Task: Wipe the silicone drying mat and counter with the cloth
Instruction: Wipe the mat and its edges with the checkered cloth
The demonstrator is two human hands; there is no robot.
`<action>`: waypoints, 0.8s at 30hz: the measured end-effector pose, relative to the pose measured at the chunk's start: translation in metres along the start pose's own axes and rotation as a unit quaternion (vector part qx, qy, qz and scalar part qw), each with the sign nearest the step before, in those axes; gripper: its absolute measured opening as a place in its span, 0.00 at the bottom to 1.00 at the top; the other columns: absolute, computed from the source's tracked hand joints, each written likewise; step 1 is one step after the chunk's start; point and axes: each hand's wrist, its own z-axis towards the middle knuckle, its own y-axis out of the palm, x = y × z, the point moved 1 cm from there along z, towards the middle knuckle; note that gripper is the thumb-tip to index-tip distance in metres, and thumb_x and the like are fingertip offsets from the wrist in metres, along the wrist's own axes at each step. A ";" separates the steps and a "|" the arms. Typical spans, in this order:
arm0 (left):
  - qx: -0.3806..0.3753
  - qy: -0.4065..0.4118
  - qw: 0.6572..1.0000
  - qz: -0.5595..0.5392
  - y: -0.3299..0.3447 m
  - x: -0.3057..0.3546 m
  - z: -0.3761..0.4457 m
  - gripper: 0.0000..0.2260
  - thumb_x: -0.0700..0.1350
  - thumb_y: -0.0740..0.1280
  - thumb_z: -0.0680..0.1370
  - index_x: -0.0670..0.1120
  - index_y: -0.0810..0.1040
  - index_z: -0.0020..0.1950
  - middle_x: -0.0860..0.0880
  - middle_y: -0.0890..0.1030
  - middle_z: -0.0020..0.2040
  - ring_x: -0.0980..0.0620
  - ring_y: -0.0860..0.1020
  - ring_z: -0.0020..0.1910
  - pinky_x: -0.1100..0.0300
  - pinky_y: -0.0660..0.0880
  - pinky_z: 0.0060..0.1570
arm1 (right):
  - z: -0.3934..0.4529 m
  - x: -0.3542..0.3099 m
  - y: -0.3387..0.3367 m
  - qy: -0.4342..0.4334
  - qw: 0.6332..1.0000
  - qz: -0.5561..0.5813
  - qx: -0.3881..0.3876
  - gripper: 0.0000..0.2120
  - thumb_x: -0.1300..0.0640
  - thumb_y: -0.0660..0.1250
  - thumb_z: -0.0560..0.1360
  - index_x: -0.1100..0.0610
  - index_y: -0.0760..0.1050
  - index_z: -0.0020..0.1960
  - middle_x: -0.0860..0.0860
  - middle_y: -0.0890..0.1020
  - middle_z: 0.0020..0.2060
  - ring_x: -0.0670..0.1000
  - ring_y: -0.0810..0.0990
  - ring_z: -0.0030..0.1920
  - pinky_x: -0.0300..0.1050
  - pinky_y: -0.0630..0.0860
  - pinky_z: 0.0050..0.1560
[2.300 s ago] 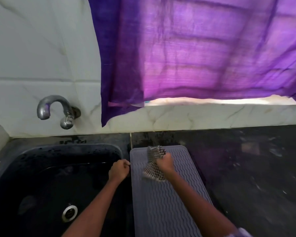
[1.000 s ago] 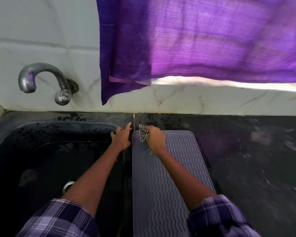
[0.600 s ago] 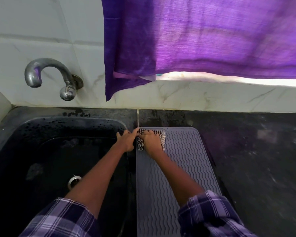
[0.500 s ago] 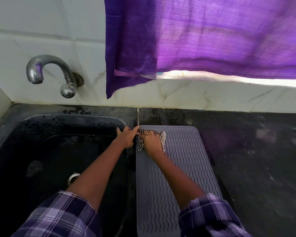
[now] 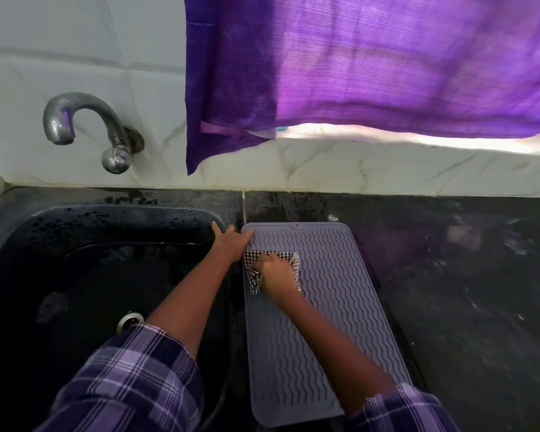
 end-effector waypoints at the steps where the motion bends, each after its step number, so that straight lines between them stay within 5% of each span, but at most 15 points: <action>1: -0.006 0.003 1.000 0.001 -0.001 -0.001 -0.001 0.30 0.39 0.56 0.82 0.49 0.45 0.80 0.39 0.55 0.78 0.34 0.47 0.77 0.32 0.42 0.72 | -0.006 -0.001 0.001 -0.004 1.000 0.005 -0.004 0.20 0.64 0.59 0.76 0.54 0.75 0.66 0.54 0.77 0.64 0.55 0.73 0.64 0.47 0.71 0.61; 5: 0.000 0.028 0.999 -0.042 0.006 -0.002 -0.009 0.30 0.41 0.59 0.80 0.47 0.48 0.80 0.39 0.57 0.77 0.38 0.50 0.77 0.33 0.42 0.73 | -0.009 0.013 -0.014 0.043 0.994 0.093 -0.040 0.15 0.64 0.62 0.75 0.60 0.80 0.59 0.58 0.82 0.58 0.57 0.79 0.59 0.49 0.75 0.62; 9: 0.066 0.008 0.993 -0.100 0.017 -0.007 -0.012 0.32 0.35 0.62 0.77 0.47 0.53 0.78 0.40 0.69 0.69 0.43 0.60 0.74 0.35 0.50 0.73 | 0.004 0.031 -0.045 0.168 0.943 0.267 0.101 0.08 0.67 0.63 0.74 0.66 0.81 0.46 0.62 0.83 0.43 0.56 0.81 0.45 0.50 0.76 0.47; 11: 0.105 -0.006 0.985 -0.135 0.022 -0.010 -0.013 0.32 0.34 0.63 0.75 0.47 0.57 0.77 0.43 0.72 0.68 0.43 0.63 0.72 0.38 0.54 0.72 | 0.012 0.023 -0.050 0.175 0.949 0.223 0.141 0.12 0.66 0.64 0.73 0.62 0.82 0.54 0.60 0.85 0.48 0.56 0.83 0.48 0.49 0.78 0.49; 14: 0.186 -0.014 0.966 -0.177 0.029 -0.008 -0.015 0.29 0.34 0.64 0.74 0.47 0.62 0.74 0.50 0.77 0.66 0.46 0.67 0.70 0.42 0.59 0.72 | 0.011 -0.003 -0.029 0.139 0.985 0.103 0.003 0.15 0.61 0.62 0.77 0.55 0.78 0.62 0.58 0.82 0.59 0.57 0.80 0.59 0.50 0.74 0.61; 20: 0.059 0.021 0.993 -0.104 0.042 0.008 -0.021 0.26 0.35 0.60 0.77 0.46 0.62 0.75 0.41 0.72 0.68 0.43 0.65 0.72 0.33 0.47 0.72 | 0.000 -0.011 -0.026 0.106 0.992 0.043 -0.050 0.19 0.63 0.57 0.79 0.53 0.75 0.66 0.58 0.80 0.62 0.57 0.78 0.62 0.49 0.75 0.63; 24: 0.090 0.022 0.988 -0.124 0.033 0.000 -0.019 0.21 0.36 0.61 0.77 0.46 0.69 0.70 0.40 0.73 0.66 0.43 0.64 0.72 0.32 0.45 0.72 | -0.010 -0.016 -0.024 0.112 0.992 0.038 -0.053 0.18 0.63 0.56 0.79 0.57 0.76 0.65 0.58 0.79 0.63 0.58 0.77 0.64 0.49 0.73 0.64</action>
